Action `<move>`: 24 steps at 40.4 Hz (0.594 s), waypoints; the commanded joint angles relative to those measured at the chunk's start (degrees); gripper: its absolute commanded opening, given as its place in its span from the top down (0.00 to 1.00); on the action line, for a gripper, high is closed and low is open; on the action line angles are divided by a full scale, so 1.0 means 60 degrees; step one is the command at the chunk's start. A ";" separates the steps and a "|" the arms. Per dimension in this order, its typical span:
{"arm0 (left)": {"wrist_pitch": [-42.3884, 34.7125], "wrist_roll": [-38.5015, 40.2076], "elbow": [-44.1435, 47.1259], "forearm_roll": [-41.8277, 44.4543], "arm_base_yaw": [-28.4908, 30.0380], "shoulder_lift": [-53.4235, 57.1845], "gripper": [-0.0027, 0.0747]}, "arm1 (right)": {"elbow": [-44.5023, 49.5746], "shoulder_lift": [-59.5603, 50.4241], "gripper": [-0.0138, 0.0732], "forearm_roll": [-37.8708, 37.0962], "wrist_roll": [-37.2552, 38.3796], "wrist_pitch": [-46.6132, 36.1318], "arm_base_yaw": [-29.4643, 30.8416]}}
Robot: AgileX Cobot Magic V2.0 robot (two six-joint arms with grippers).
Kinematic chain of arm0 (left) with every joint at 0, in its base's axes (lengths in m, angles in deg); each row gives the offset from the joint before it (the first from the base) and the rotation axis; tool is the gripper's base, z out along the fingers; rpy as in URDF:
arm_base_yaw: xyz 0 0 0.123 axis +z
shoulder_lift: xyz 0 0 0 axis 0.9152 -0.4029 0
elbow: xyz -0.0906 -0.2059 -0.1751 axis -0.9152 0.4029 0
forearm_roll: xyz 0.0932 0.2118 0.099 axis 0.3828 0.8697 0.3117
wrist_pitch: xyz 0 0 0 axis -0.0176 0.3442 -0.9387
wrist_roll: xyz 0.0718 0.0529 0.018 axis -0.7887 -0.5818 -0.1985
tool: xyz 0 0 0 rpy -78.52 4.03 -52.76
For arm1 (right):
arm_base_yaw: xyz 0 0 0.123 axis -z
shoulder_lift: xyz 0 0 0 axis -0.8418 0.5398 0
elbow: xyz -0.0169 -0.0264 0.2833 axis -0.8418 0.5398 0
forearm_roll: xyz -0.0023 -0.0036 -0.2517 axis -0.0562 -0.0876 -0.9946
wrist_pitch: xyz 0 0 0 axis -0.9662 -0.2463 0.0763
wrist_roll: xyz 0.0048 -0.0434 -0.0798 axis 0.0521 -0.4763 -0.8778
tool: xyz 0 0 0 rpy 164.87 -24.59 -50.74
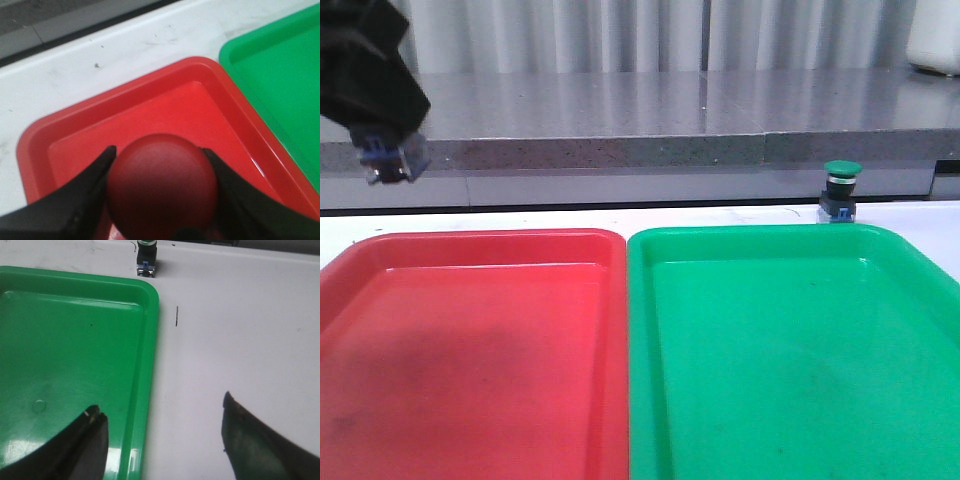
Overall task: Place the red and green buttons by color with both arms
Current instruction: 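Lift the red button with the left gripper, then move the red button into the red tray and lower it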
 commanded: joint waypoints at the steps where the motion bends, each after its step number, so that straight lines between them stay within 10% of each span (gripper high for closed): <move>1: -0.1498 0.0013 0.0409 -0.0183 -0.0390 0.0223 0.60 | -0.0319 0.0056 0.26 -0.0092 -0.0067 -0.0623 0.0049; 24: -0.3969 0.0013 0.1169 -0.0202 -0.0721 -0.2559 0.60 | -0.0319 0.0056 0.26 -0.0092 -0.0067 -0.0623 0.0049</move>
